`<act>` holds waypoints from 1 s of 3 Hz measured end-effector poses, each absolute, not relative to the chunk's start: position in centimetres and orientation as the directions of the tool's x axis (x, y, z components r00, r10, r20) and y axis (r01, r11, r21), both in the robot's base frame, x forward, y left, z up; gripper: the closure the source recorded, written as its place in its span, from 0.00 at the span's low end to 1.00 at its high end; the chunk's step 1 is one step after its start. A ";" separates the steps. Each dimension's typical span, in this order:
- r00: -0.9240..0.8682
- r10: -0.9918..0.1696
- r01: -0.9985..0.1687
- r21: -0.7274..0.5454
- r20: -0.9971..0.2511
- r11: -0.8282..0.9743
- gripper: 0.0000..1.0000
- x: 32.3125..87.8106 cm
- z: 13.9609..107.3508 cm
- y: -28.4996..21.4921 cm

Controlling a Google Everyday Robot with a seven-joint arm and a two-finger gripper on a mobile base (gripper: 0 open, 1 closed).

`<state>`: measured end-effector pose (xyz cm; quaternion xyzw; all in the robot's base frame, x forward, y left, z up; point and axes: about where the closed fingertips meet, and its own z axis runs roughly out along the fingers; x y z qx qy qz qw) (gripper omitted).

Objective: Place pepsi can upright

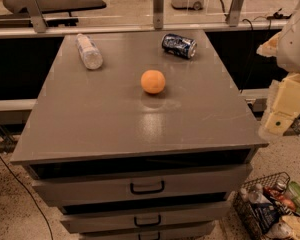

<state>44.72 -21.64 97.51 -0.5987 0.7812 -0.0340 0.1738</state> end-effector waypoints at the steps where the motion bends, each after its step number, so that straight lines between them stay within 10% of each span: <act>1: -0.228 -0.932 -0.900 -0.305 -0.283 0.313 0.00 49.1 97.3 -21.9; 3: -0.212 -0.875 -0.856 -0.349 -0.435 0.381 0.00 64.1 96.5 -21.6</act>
Offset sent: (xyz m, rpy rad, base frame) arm 0.2021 -0.0085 -0.0007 0.1587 -0.2219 -0.0491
